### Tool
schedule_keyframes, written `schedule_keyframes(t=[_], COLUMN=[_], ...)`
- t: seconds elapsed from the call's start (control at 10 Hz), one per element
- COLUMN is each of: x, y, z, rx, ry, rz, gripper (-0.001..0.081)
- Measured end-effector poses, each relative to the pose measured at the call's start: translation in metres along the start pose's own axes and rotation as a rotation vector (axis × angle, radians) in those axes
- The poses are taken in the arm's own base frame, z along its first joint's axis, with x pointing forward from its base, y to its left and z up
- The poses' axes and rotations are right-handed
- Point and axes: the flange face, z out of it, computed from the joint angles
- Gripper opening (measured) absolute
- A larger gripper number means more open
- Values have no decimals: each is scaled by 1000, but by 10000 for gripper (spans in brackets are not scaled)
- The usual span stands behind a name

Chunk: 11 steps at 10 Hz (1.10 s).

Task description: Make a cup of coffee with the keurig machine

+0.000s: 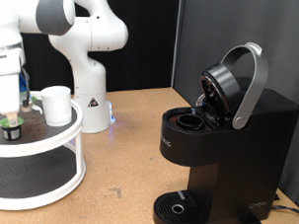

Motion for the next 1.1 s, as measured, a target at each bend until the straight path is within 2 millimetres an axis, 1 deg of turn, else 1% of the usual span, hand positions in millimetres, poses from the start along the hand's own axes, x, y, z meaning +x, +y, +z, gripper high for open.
schedule_keyframes(t=[0.9,1.0,1.1], x=[-2,-4,-6], y=[-8,-8,-9], z=[19,20,21], rx=[-1,-1,-2], ry=[-9,-19,-25], rz=[-14,-20,-22], gripper=[807,693,693])
